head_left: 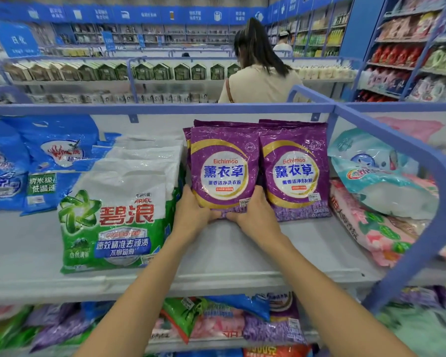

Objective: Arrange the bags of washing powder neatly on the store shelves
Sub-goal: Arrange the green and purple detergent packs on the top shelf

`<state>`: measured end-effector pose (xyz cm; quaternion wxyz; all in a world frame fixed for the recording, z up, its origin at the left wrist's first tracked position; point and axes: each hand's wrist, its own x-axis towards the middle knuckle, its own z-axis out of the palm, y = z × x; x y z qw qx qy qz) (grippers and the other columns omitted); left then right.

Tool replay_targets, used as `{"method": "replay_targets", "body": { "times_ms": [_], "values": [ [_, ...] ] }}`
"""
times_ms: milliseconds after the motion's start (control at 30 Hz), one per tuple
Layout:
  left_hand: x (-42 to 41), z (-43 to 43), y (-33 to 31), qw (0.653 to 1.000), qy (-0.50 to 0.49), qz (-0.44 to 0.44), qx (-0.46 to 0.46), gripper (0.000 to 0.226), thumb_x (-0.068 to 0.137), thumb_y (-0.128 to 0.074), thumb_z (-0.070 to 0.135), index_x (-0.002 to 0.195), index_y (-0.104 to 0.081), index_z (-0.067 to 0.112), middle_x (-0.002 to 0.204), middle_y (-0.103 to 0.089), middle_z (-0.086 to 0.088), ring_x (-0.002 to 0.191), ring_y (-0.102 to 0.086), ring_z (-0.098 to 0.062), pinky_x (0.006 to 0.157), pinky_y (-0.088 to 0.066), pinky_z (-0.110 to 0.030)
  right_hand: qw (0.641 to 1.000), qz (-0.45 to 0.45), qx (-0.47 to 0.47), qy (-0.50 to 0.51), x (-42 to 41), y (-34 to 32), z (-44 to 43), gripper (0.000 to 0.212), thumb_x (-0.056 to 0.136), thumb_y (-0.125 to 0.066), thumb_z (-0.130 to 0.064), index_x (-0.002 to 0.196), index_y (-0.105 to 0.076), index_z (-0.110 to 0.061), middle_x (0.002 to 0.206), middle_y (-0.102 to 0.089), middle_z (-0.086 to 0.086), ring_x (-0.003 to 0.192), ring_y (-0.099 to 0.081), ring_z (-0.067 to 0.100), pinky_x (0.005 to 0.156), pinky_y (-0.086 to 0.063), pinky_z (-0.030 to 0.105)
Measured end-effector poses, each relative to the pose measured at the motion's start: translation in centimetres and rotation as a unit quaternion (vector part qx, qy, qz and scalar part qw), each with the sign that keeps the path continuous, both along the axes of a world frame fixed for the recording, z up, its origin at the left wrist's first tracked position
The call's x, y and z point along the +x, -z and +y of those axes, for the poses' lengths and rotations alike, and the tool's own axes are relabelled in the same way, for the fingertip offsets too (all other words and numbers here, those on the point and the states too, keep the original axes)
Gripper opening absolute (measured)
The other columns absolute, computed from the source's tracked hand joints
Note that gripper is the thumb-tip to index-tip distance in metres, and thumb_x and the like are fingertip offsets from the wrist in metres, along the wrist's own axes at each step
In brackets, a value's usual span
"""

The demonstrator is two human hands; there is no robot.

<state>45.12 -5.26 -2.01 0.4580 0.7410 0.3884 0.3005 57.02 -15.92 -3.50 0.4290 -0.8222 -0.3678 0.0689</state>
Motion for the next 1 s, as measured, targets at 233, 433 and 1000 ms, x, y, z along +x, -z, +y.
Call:
{"method": "replay_targets", "body": {
  "times_ms": [233,433,1000],
  "values": [
    [-2.1,-1.2,0.4,0.996,0.032,0.028,0.074,0.064,0.08,-0.081,0.009,0.136,-0.048,0.01,0.122,-0.066,-0.001,0.104,-0.061,-0.015,0.081,-0.041,-0.021,0.997,-0.046,-0.052,0.033,-1.8,0.0,-0.8,0.085,0.085,-0.08,-0.034,0.147,-0.03,-0.006,0.143,-0.051,0.015,0.13,-0.053,0.035,0.1,-0.048,0.044],
    [-4.1,-1.1,0.9,0.989,0.083,0.052,0.113,0.044,0.091,-0.066,0.02,0.131,-0.051,0.019,0.118,-0.07,0.002,0.103,-0.066,-0.016,0.081,-0.048,-0.023,0.993,-0.088,-0.064,0.038,-3.9,0.0,-2.1,0.077,0.093,-0.07,-0.031,0.153,-0.026,-0.013,0.152,-0.043,0.012,0.134,-0.048,0.031,0.106,-0.046,0.046],
    [-14.0,-11.1,2.7,0.95,0.114,0.146,0.251,0.053,0.105,-0.05,0.038,0.15,-0.046,0.013,0.158,-0.044,-0.006,0.152,-0.027,-0.027,0.124,-0.026,-0.043,0.992,-0.113,-0.045,0.043,-9.3,2.4,-18.7,0.045,0.105,-0.054,-0.038,0.144,-0.055,-0.015,0.152,-0.05,-0.002,0.143,-0.039,0.015,0.116,-0.029,0.028]
  ]
}}
